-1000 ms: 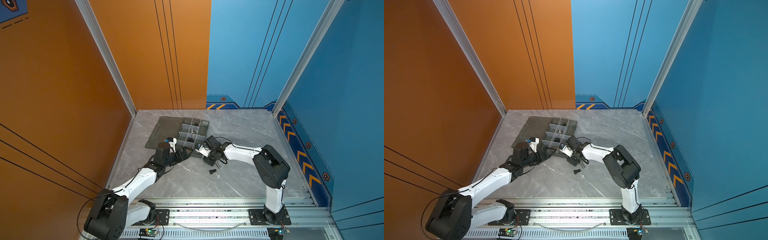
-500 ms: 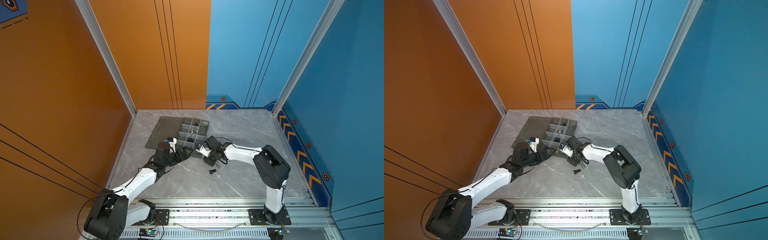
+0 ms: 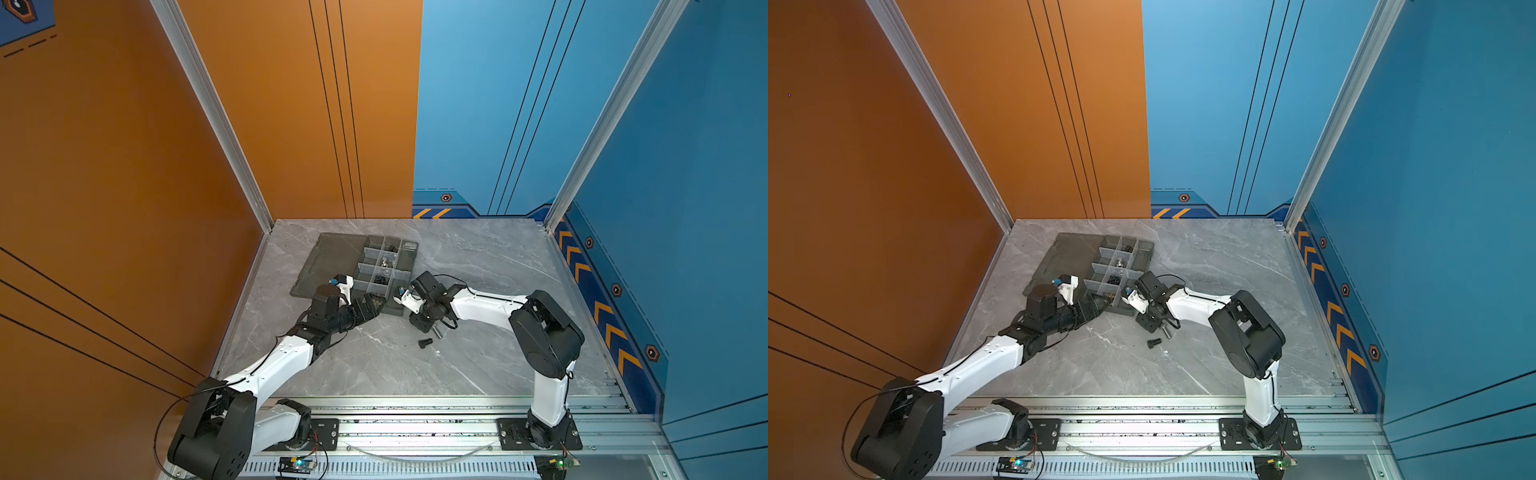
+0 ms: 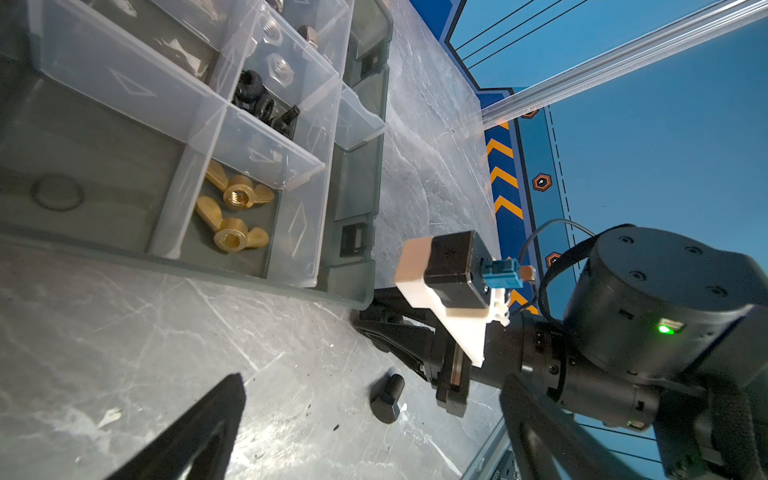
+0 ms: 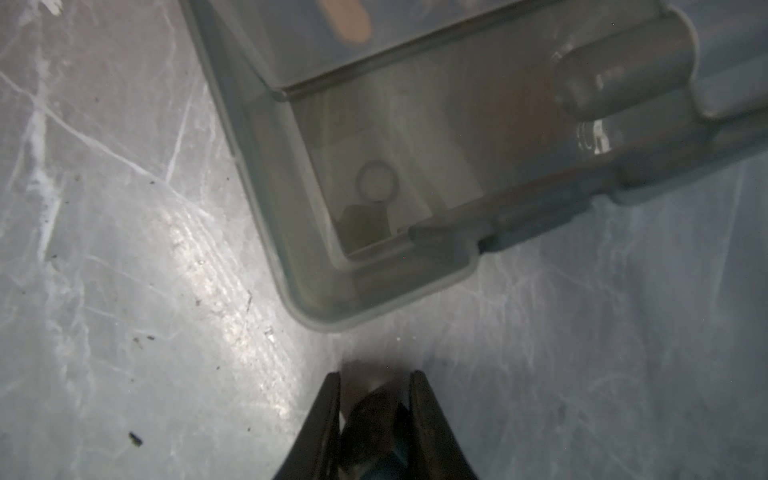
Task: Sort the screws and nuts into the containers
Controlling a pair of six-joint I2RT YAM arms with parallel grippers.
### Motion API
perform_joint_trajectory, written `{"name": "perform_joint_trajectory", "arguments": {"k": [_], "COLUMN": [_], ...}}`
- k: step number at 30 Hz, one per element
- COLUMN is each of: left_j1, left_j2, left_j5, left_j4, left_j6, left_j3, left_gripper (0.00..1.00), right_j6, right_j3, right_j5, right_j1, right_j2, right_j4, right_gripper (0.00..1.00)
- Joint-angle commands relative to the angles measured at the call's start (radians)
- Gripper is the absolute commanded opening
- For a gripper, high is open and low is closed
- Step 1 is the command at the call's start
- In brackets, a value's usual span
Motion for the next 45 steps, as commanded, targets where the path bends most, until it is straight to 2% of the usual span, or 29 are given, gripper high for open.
{"name": "perform_joint_trajectory", "arguments": {"k": [1,10,21,25,29,33,36,43,45], "left_j1": [0.006,0.006,0.006,0.007,0.006,0.006,0.006,0.002,0.002], "left_j2": [-0.009,-0.013,-0.016,-0.020,-0.027,-0.031,-0.031,-0.020,-0.015], "left_j5": [0.011,0.008,0.005,0.009,0.009,0.010,0.010,0.016,0.018], "left_j4": [0.021,0.018,0.021,0.019,0.016,0.016,0.015,0.016,0.015], "left_j6": [-0.006,-0.006,-0.007,-0.006,-0.005,-0.006,-0.004,-0.004,-0.004], "left_j3": [-0.015,-0.017,-0.024,-0.024,-0.023,-0.022,-0.019,-0.013,-0.011], "left_gripper": [0.98,0.98,0.98,0.98,0.98,0.98,0.98,0.98,0.98], "right_j6": [0.037,0.093,0.137,0.133,0.133,0.163,0.208,0.258,0.316], "right_j3": [-0.034,-0.005,0.151,0.165,0.166,0.145,0.113,0.068,0.079], "right_j5": [-0.053,-0.228,-0.322,-0.312,-0.258,-0.186,-0.141,-0.071,-0.046], "right_j1": [-0.039,-0.121,-0.124,-0.121,-0.120,-0.119,-0.118,-0.085,-0.076], "right_j2": [-0.054,-0.129,-0.053,-0.042,-0.069,-0.115,-0.149,-0.181,-0.167], "right_j4": [-0.018,0.075,0.096,0.068,-0.035,-0.161,-0.223,-0.303,-0.325], "right_gripper": [0.07,0.05,0.06,0.10,0.18,0.33,0.39,0.45,0.45]}}
